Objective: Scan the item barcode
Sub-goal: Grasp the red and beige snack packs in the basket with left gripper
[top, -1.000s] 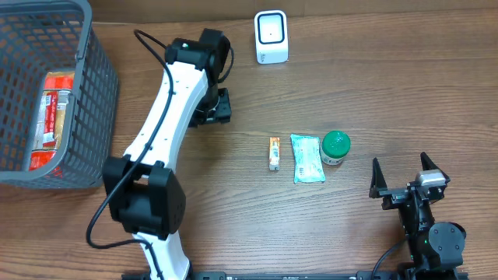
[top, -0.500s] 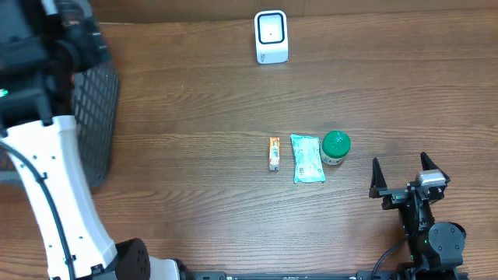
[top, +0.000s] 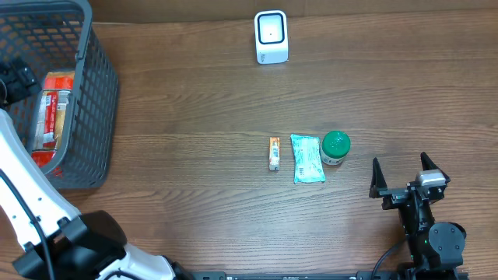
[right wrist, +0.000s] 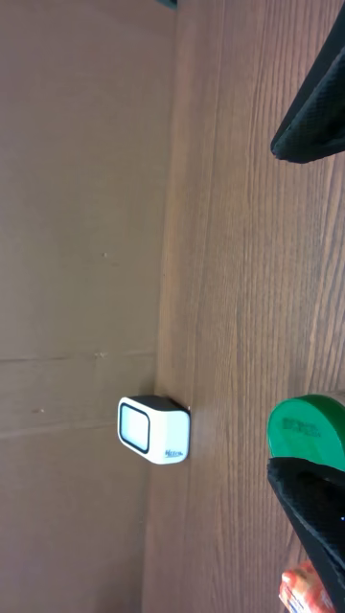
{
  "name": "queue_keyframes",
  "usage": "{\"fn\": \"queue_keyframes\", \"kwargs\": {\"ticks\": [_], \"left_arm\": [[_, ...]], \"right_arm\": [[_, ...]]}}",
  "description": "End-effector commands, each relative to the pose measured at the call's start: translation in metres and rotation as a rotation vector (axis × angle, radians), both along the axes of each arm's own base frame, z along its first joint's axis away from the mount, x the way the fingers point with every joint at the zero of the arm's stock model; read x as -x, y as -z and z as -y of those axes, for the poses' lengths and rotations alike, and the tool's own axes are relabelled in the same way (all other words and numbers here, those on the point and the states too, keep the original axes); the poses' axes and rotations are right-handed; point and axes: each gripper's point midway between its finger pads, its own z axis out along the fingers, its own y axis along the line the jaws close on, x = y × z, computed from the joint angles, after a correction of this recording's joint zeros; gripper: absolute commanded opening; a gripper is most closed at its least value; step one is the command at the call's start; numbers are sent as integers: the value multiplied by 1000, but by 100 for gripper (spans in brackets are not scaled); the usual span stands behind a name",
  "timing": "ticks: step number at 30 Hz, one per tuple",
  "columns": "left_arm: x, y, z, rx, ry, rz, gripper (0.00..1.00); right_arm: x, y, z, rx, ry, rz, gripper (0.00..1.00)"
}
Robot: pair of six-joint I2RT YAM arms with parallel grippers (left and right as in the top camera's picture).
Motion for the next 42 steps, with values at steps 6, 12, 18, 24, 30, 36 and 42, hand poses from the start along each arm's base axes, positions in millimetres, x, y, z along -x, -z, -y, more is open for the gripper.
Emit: {"fn": "queue_keyframes", "kwargs": {"ticks": [6, 12, 18, 24, 30, 36, 42], "left_arm": [[-25, 98, -39, 135, 83, -124, 100], [-39, 164, -53, 159, 166, -239, 100], [-52, 205, -69, 150, 199, -271, 100], [-52, 243, -75, 174, 227, -321, 100], [-44, 276, -87, 226, 211, -326, 100], [-43, 305, -80, 328, 240, -297, 100], [-46, 307, -65, 393, 233, -282, 80]], "right_arm": [[0, 2, 2, 4, 10, 3, 100], [0, 2, 2, 4, 10, 3, 100], [0, 2, 2, 4, 10, 3, 100], [0, 2, 2, 4, 10, 3, 100], [0, 2, 2, 5, 10, 3, 100], [0, 2, 2, 5, 10, 3, 100], [0, 2, 2, 4, 10, 3, 100]]}}
